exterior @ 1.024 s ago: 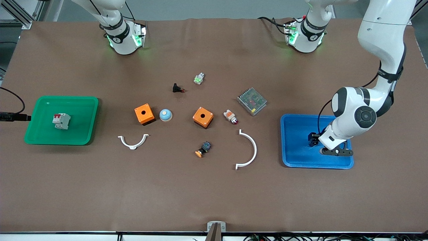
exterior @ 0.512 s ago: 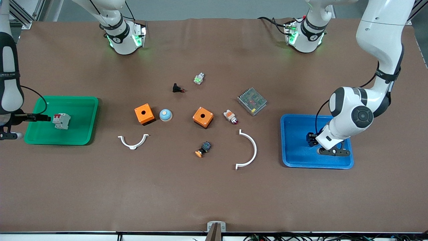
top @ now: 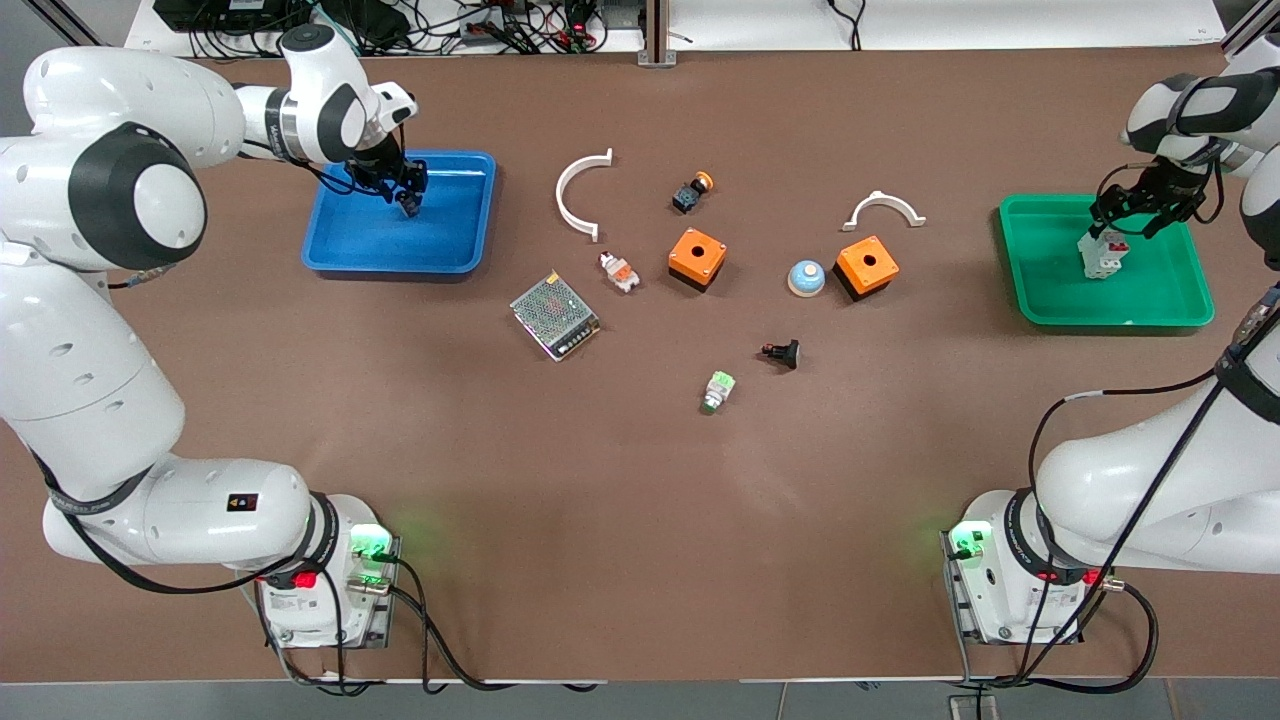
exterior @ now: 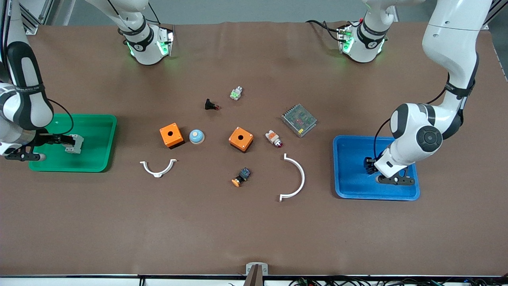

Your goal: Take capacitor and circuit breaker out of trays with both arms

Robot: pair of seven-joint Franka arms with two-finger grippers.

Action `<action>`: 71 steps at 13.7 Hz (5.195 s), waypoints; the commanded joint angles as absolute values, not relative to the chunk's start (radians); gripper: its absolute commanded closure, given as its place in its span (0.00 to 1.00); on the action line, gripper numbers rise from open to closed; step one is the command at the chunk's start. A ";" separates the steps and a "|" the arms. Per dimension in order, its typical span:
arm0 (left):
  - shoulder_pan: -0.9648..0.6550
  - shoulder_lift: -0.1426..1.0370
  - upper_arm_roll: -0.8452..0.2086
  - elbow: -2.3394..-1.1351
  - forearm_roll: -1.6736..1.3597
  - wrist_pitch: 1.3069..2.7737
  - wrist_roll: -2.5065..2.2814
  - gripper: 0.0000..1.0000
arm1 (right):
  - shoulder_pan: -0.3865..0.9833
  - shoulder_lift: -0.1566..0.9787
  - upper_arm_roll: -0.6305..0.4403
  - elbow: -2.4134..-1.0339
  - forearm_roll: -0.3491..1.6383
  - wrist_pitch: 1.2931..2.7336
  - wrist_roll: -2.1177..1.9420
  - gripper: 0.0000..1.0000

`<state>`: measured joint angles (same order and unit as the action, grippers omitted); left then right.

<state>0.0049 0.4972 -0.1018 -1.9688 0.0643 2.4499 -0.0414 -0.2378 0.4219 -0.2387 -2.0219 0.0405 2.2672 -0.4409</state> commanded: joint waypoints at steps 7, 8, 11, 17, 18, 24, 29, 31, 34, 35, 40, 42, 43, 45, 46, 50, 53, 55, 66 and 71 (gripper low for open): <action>0.014 0.497 -0.104 -1.959 0.072 2.456 -0.048 0.86 | -0.236 0.387 -0.236 -2.068 0.060 2.284 -0.448 0.53; 0.012 0.483 -0.104 -1.959 0.072 2.454 -0.048 0.92 | -0.238 0.387 -0.236 -2.068 0.060 2.284 -0.448 0.60; -0.001 0.411 -0.120 -1.957 0.074 2.415 -0.052 0.97 | -0.233 0.388 -0.236 -2.068 0.060 2.280 -0.448 0.74; -0.098 0.432 -0.250 -1.792 0.080 2.286 -0.285 0.99 | -0.149 0.270 -0.238 -1.916 0.040 1.981 -0.442 0.78; -0.138 0.469 -0.249 -1.740 0.080 2.286 -0.338 0.99 | -0.123 0.250 -0.238 -1.878 0.023 1.915 -0.434 0.78; -0.368 0.761 -0.212 -1.428 0.152 2.286 -0.664 0.99 | 0.232 0.187 -0.230 -1.752 0.031 1.695 0.031 0.80; -0.394 0.822 -0.207 -1.424 0.158 2.287 -0.696 0.78 | 0.481 0.225 -0.230 -1.755 0.216 1.781 0.371 0.79; -0.396 0.824 -0.207 -1.424 0.156 2.287 -0.701 0.30 | 0.553 0.276 -0.230 -1.756 0.236 1.869 0.446 0.79; -0.396 0.792 -0.189 -1.419 0.173 2.283 -0.710 0.00 | 0.598 0.374 -0.230 -1.756 0.325 2.014 0.469 0.79; -0.391 0.758 -0.183 -1.419 0.173 2.266 -0.710 0.00 | 0.612 0.396 -0.230 -1.756 0.340 2.041 0.469 0.80; -0.289 0.513 -0.155 -1.422 0.213 2.027 -0.674 0.00 | 0.638 0.494 -0.232 -1.756 0.377 2.144 0.468 0.79; -0.234 0.412 -0.155 -1.424 0.213 1.903 -0.577 0.00 | 0.640 0.526 -0.230 -1.756 0.377 2.172 0.468 0.79; -0.191 0.361 -0.158 -1.424 0.212 1.861 -0.493 0.00 | 0.647 0.538 -0.230 -1.756 0.379 2.175 0.468 0.79; -0.132 0.278 -0.163 -1.425 0.198 1.775 -0.369 0.00 | 0.661 0.558 -0.230 -1.753 0.377 2.175 0.468 0.78; -0.105 0.243 -0.164 -1.425 0.190 1.722 -0.326 0.00 | 0.661 0.567 -0.230 -1.752 0.377 2.177 0.466 0.77; -0.026 0.138 -0.166 -1.437 0.128 1.612 -0.175 0.00 | 0.670 0.569 -0.232 -1.753 0.374 2.171 0.466 0.00; 0.031 0.026 -0.166 -1.538 0.055 1.605 -0.108 0.00 | 0.670 0.453 -0.242 -1.761 0.361 2.023 0.465 0.00; 0.034 -0.035 -0.164 -1.592 0.052 1.605 -0.107 0.00 | 0.658 0.305 -0.255 -1.804 0.312 1.912 0.465 0.00; 0.035 -0.081 -0.195 -1.617 0.017 1.582 -0.121 0.00 | 0.307 -0.034 -0.255 -1.777 0.046 1.690 0.123 0.00; 0.037 -0.078 -0.193 -1.608 -0.003 1.525 -0.107 0.00 | 0.157 -0.026 -0.255 -1.659 0.014 1.632 0.026 0.00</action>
<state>0.0247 -0.0553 -0.1877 -1.6002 0.0127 1.5594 -0.1206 0.1821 -0.0504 -0.2744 -1.7393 0.0524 1.6898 0.0437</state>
